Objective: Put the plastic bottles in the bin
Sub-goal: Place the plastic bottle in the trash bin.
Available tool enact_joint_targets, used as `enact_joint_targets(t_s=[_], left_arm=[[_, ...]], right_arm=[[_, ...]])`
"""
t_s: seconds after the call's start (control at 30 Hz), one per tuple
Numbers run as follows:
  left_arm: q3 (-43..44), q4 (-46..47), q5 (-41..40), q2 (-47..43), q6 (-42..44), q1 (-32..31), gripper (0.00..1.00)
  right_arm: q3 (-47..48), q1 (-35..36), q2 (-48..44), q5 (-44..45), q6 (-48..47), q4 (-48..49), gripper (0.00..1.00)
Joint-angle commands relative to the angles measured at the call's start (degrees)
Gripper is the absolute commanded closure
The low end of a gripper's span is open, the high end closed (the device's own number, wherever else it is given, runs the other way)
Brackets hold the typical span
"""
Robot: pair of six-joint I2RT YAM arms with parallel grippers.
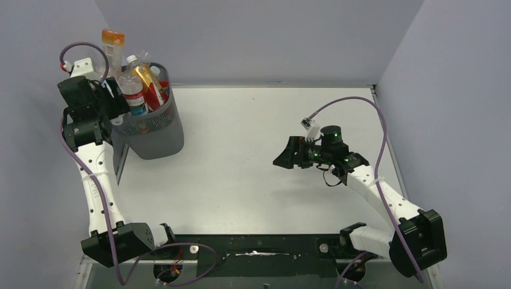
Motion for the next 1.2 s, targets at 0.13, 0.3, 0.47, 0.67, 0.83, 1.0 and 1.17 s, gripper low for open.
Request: enact_joint_targets(t_s=[0.13, 0.3, 0.47, 0.67, 0.83, 1.0, 1.17], left_arm=[[-2.3, 1.8, 1.5, -3.4, -1.3, 0.1, 0.17], [-3.0, 2.6, 0.6, -3.6, -1.4, 0.1, 0.16], [-2.8, 2.8, -0.6, -4.1, -1.5, 0.2, 0.16], [-3.6, 3.2, -0.4, -3.4, -1.5, 0.2, 0.53], [-2.9, 2.5, 1.5, -2.3, -2.4, 0.3, 0.72], [2.3, -1.1, 1.0, -2.3, -2.6, 0.3, 0.74], [8.3, -0.7, -0.5, -3.6, -2.5, 0.3, 0.73]], right_arm=[[-0.5, 1.2, 0.0, -1.1, 0.3, 4.3, 0.09], [-0.5, 1.5, 0.2, -1.2, 0.3, 4.5, 0.09], [-0.7, 1.8, 0.5, -1.2, 0.4, 4.9, 0.09], [-1.0, 1.9, 0.6, -1.2, 0.4, 5.1, 0.09], [-1.4, 2.0, 0.3, -1.0, 0.3, 5.0, 0.08], [-1.0, 2.1, 0.3, -1.1, 0.1, 4.7, 0.08], [-0.6, 2.0, 0.5, -1.0, 0.0, 4.6, 0.08]])
